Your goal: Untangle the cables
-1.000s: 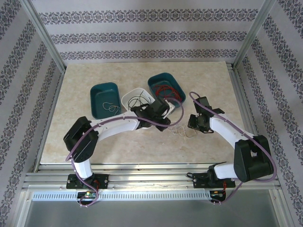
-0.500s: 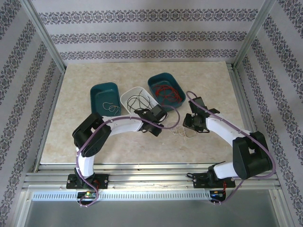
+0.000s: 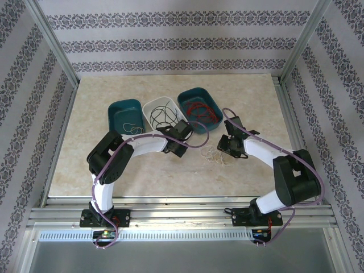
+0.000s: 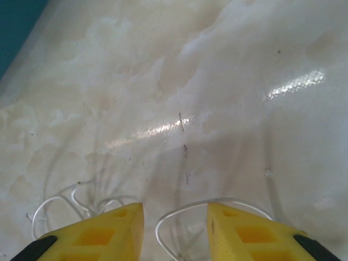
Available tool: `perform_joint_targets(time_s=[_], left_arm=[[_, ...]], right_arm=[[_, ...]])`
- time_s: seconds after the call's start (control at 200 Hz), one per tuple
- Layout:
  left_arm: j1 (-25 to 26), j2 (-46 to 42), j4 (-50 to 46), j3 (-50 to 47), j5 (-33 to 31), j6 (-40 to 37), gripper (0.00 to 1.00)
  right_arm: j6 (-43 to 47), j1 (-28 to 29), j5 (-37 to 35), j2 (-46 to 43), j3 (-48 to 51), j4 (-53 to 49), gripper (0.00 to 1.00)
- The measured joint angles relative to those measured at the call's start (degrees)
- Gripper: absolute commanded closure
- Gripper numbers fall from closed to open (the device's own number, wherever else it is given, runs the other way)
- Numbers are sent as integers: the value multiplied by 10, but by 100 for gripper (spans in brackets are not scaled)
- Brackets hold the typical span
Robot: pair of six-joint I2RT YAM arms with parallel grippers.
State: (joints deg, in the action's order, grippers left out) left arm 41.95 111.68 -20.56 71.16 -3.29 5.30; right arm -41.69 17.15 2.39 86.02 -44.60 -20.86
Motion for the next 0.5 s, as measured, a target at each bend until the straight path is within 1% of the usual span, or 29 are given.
perform_joint_targets(time_s=[0.065,0.145,0.22,0.31,0.39,0.5], left_arm=[[-4,0,0,0,-2,-4,90],[-7,0,0,0,-4,-6,90],[-8,0,0,0,-4,-6,88],[-8,-3,0,0,5,-3,80],[-6,-15,0,0,29,6,68],[6,-37,5,2,57,24,59]], right_arm=[[-4,0,0,6,0,6,62],[-6,0,0,11,0,12,56],[-10,4,0,15,0,15,56],[-14,13,0,15,0,14,57],[-15,23,-8,10,0,3,57],[-16,29,-26,-24,0,-22,56]])
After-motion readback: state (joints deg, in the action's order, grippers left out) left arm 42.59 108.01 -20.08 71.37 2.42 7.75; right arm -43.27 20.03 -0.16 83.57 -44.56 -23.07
